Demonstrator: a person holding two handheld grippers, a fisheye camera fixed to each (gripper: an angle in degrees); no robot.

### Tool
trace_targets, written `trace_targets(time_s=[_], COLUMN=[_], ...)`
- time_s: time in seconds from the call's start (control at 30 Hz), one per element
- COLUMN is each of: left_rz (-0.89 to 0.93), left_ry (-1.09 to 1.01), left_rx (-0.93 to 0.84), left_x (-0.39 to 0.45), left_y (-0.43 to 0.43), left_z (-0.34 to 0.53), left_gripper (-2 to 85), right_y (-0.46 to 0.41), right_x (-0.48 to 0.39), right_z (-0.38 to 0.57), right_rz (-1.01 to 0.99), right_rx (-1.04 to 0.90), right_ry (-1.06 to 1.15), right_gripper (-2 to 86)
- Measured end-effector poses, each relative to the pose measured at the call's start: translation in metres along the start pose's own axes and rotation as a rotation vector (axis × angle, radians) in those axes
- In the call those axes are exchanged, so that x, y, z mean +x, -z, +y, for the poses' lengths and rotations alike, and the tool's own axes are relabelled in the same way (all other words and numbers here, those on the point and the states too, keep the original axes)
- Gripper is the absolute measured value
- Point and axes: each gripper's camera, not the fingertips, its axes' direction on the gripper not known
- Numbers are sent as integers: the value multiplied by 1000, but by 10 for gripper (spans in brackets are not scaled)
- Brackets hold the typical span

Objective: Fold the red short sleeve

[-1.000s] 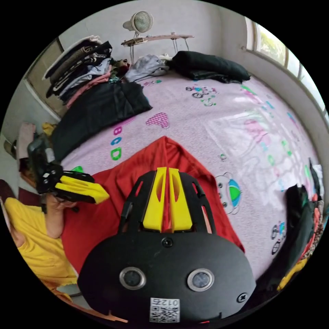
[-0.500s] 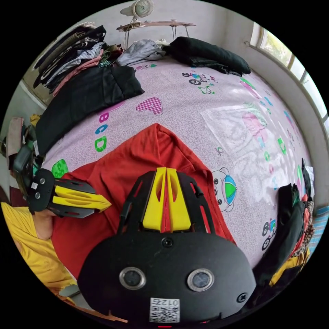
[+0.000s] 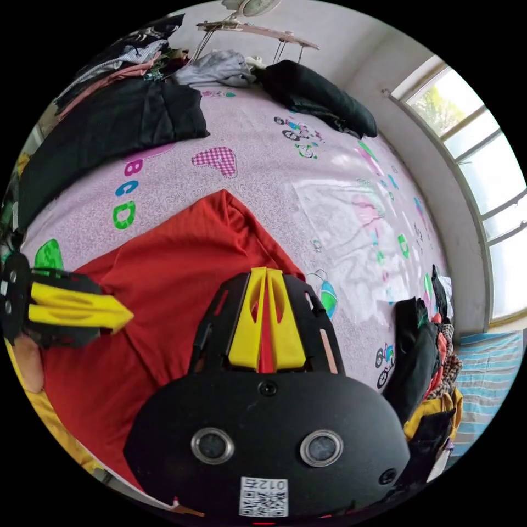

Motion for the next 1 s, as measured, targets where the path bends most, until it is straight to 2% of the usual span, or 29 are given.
trace_targets(time_s=[0.07, 0.13, 0.17, 0.2, 0.27, 0.37, 0.5, 0.63, 0.77, 0.87, 1.0], left_rz=[177, 296, 309, 291, 133, 4, 43, 21, 65, 73, -1], left_ry=[-22, -50, -75, -87, -158, -217, -211, -206, -198, -186, -183], left_rx=[165, 150, 82, 42, -62, -111, -214, -200, -75, -108, -174], left_x=[2, 9, 19, 25, 53, 71, 65, 60, 56, 52, 50], left_y=[20, 13, 1, -6, -23, -33, -48, -43, -22, -27, -36], left_z=[2, -3, -8, -10, -16, -19, -24, -28, -31, -34, -36], left_gripper=[3, 3, 3, 3, 3, 4, 5, 5, 5, 5, 5], right_y=[26, 39, 38, 33, 26, 26, 39, 60, 83, 88, 82], right_x=[19, 42, 58, 71, 86, 96, 105, 125, 139, 147, 159], right_z=[31, 67, 88, 107, 130, 159, 198, 241, 290, 314, 321], right_rz=[-30, -109, -175, -234, -293, -353, -274, -260, -297, -246, -372], right_rx=[55, 68, 47, 14, -23, -48, -105, -86, -64, -99, -167], right_ry=[-54, -122, -173, -217, -268, -289, -296, -403, -563, -685, -757], right_gripper=[3, 4, 6, 8, 13, 18, 22, 25, 39, 48, 34])
